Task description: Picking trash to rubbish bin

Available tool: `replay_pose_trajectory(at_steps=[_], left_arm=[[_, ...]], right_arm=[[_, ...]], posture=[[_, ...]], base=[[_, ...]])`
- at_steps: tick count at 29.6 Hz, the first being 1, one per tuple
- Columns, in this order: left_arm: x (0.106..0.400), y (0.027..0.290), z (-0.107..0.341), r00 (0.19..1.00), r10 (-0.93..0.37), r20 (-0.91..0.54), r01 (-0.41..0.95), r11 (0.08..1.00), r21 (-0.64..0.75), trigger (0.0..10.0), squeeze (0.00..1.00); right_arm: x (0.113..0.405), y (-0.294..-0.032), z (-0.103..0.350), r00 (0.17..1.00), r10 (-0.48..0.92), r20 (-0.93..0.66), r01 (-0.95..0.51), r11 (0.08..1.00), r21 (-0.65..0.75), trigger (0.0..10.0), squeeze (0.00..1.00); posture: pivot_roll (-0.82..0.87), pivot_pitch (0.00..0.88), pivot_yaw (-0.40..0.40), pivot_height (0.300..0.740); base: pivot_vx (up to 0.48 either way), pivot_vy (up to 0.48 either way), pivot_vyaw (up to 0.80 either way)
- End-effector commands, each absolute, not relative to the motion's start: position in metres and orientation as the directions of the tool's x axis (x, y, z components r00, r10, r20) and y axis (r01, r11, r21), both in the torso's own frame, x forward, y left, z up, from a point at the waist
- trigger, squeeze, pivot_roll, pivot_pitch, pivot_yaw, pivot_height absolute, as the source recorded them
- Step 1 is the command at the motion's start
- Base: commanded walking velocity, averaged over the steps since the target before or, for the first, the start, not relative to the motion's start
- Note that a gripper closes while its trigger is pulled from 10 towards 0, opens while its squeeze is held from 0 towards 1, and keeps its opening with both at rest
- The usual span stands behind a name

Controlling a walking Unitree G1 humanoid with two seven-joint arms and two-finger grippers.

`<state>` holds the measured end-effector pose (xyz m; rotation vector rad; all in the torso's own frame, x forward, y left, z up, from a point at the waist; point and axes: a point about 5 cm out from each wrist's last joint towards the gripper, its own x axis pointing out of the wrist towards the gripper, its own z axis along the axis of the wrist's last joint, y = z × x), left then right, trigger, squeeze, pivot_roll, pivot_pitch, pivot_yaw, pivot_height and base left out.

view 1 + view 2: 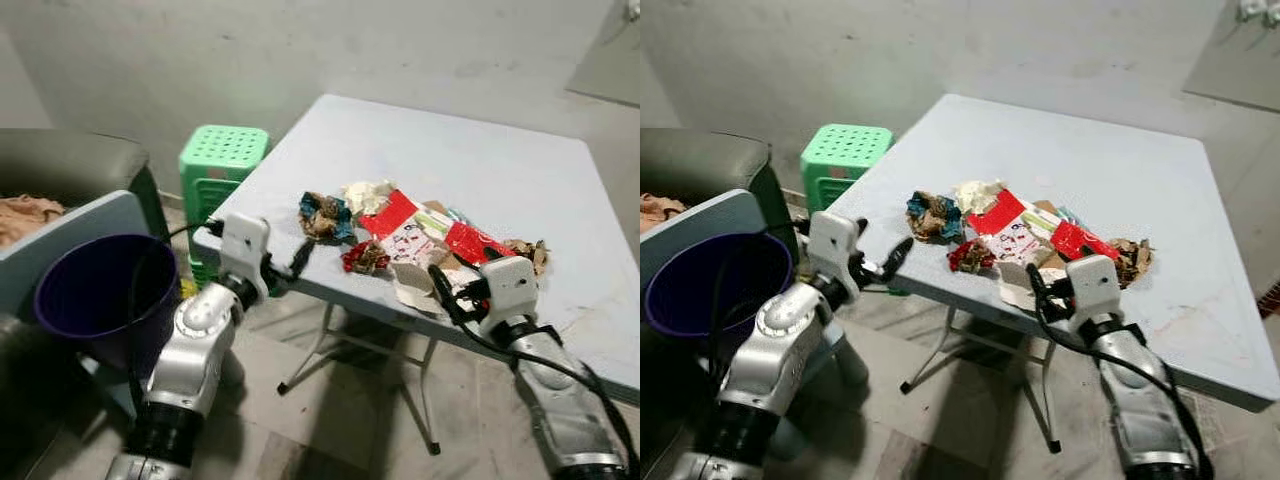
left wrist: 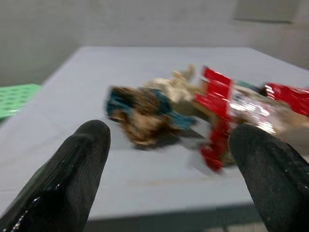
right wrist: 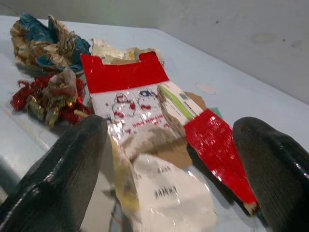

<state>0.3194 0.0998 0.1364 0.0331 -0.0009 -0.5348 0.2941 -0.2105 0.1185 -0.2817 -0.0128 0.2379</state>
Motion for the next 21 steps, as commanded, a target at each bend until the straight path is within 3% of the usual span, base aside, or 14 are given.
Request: replay_pose_trajectory(at_steps=[1,13,21], left_arm=[[0.31,0.09,0.136,0.826,-0.564,-0.014,0.563,0.823,0.068,10.0,0.0],[0.276,0.074,0.119,0.768,-0.636,-0.076,0.641,0.765,0.071,10.0,0.0],[0.272,0.075,0.121,0.772,-0.63,-0.085,0.635,0.77,0.061,10.0,0.0]], right_arm=[[0.297,-0.217,0.119,0.965,0.26,-0.042,-0.261,0.921,-0.289,10.0,0.0],[0.31,-0.224,0.122,0.91,0.398,-0.112,-0.413,0.856,-0.311,10.0,0.0],[0.321,-0.214,0.132,0.872,0.482,-0.092,-0.487,0.83,-0.27,10.0,0.0]], posture=[[-0.08,0.04,-0.045,0.74],[-0.07,0.13,-0.065,0.74],[-0.07,0.159,-0.066,0.74]], base=[[0.0,0.0,0.0],[0.0,0.0,0.0],[0.0,0.0,0.0]])
